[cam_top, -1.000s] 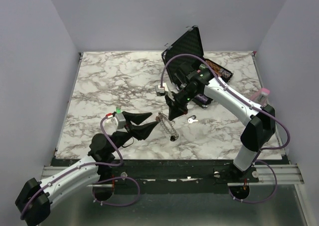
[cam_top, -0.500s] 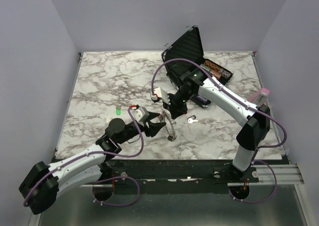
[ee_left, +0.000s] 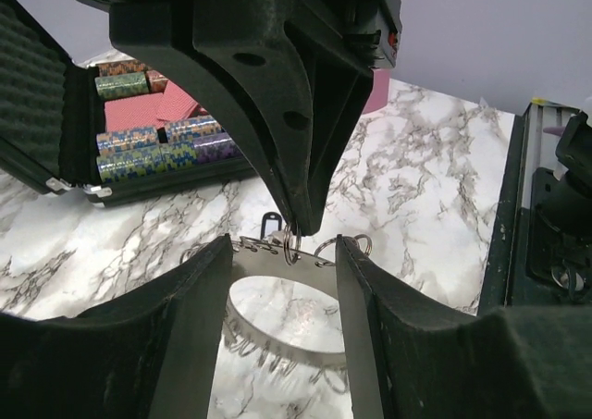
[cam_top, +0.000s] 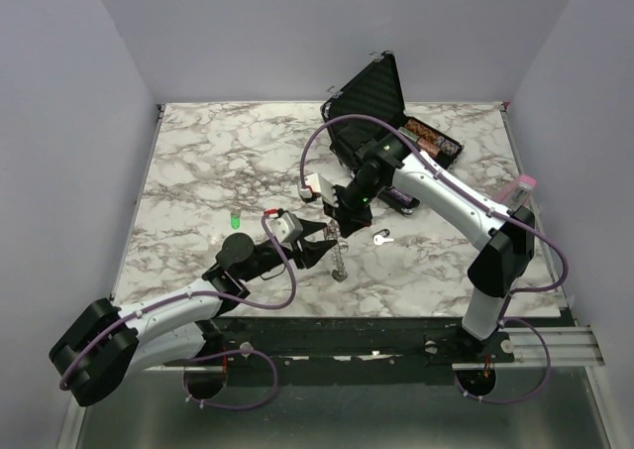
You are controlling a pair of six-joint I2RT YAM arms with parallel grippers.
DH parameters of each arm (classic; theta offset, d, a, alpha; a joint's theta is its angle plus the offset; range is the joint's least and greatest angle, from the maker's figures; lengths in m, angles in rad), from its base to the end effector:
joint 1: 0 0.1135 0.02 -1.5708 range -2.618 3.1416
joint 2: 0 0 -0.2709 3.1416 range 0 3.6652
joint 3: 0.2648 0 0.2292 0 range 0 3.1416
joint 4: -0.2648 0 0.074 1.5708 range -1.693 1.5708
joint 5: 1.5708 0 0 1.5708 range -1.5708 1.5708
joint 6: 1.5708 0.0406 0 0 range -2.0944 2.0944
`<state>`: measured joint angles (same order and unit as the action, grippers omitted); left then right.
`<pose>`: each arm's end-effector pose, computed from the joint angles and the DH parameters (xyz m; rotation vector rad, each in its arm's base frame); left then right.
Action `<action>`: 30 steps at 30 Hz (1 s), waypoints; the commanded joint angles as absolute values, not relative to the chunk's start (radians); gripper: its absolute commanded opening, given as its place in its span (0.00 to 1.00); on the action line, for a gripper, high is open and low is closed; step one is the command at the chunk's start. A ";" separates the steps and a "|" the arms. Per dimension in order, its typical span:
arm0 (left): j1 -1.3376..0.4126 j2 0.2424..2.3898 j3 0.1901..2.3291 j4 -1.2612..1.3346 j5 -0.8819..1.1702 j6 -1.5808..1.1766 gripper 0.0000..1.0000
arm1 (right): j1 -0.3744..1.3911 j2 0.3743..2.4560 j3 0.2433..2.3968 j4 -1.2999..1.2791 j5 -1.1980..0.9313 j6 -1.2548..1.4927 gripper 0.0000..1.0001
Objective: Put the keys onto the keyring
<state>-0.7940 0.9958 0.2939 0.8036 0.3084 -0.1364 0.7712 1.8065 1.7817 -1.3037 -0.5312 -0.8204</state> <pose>0.1261 -0.1459 0.2553 0.7431 1.3626 -0.9722 0.2238 0.2462 0.3256 -2.0610 1.8891 0.7515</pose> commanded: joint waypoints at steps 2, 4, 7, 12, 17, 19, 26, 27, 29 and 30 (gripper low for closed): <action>-0.799 1.026 0.236 1.003 0.333 -0.161 0.54 | 0.776 1.812 1.824 -1.331 -0.600 -0.825 0.01; -0.801 1.032 0.232 1.012 0.347 -0.167 0.48 | 0.779 1.810 1.825 -1.333 -0.606 -0.825 0.01; -0.799 1.032 0.238 0.991 0.359 -0.166 0.40 | 0.778 1.810 1.825 -1.331 -0.614 -0.824 0.01; -0.799 1.029 0.239 0.986 0.379 -0.169 0.27 | 0.779 1.807 1.824 -1.331 -0.630 -0.824 0.01; -0.801 1.040 0.253 0.970 0.397 -0.175 0.22 | 0.779 1.802 1.821 -1.325 -0.643 -0.825 0.01; -0.801 1.045 0.255 0.971 0.402 -0.178 0.21 | 0.779 1.798 1.821 -1.321 -0.647 -0.824 0.01; -0.799 1.034 0.256 0.957 0.391 -0.189 0.00 | 0.778 1.789 1.809 -1.315 -0.670 -0.825 0.01; -0.799 1.023 0.250 0.962 0.387 -0.193 0.00 | 0.779 1.784 1.804 -1.307 -0.675 -0.825 0.00; -0.798 1.003 0.230 0.985 0.361 -0.213 0.00 | 0.778 1.772 1.787 -1.293 -0.693 -0.825 0.05; -0.798 0.990 0.216 1.005 0.345 -0.221 0.00 | 0.778 1.764 1.781 -1.284 -0.704 -0.819 0.11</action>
<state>-0.7940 1.0344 0.2443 0.9447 0.3573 -0.1886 0.7712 1.8061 1.7947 -1.3155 -0.6121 -0.8207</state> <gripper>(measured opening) 0.009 0.036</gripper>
